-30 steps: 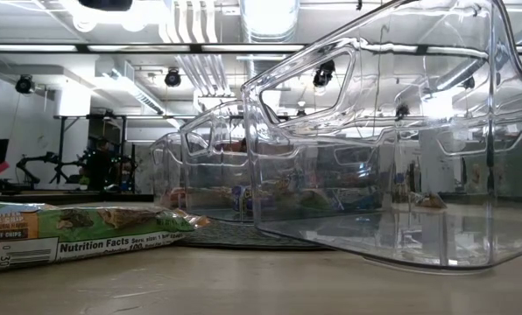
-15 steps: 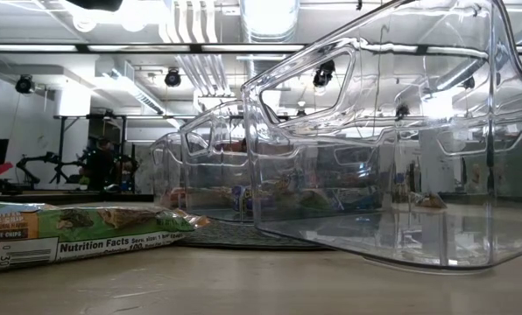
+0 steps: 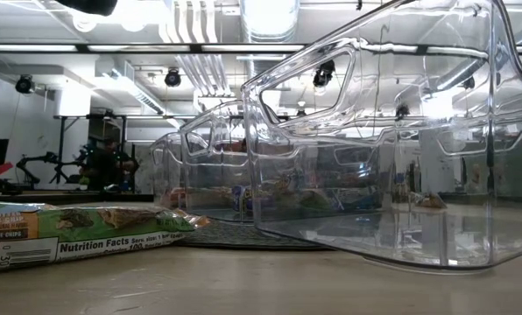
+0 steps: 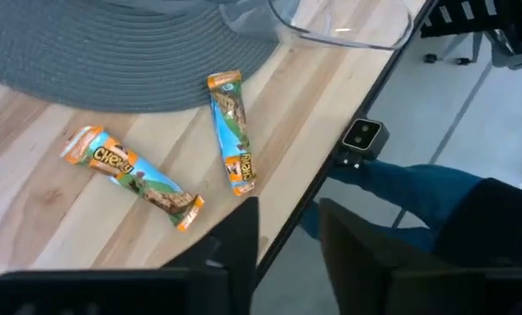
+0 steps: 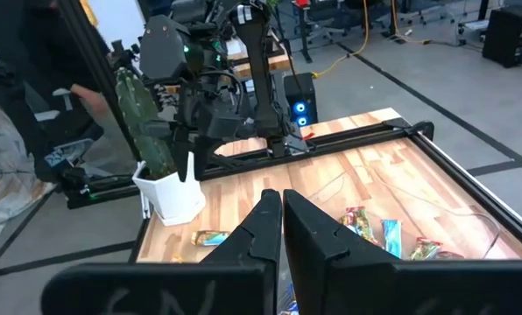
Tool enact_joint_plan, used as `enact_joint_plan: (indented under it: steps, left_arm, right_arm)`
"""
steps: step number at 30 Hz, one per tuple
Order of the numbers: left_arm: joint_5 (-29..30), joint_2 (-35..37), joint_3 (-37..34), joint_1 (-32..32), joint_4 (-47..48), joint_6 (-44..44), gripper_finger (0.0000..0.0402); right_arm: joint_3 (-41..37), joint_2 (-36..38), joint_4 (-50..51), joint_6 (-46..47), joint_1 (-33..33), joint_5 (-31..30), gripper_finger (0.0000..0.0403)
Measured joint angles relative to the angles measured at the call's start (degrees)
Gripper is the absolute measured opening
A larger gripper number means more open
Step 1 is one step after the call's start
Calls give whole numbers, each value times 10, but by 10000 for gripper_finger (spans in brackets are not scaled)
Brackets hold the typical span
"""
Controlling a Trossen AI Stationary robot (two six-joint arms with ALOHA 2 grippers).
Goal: Pick and place Granola Bars by type
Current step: Put the yellow granola bar into the bottom transparent bin
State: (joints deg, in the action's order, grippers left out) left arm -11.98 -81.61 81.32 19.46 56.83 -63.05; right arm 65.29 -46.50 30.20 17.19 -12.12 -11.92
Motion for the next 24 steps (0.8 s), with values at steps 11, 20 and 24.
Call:
enact_joint_plan:
  steps: [11, 20, 24]
  left_arm:
    - [9, -58, -26, 8, 49, -139, 199]
    - [26, -108, -28, 25, 42, -243, 202]
    - [26, -121, -28, 41, 31, -227, 202]
  right_arm:
    - [0, -1, 0, 19, 0, 0, 8]
    - [0, -1, 0, 22, 0, 0, 8]
    - [0, -1, 0, 22, 0, -1, 9]
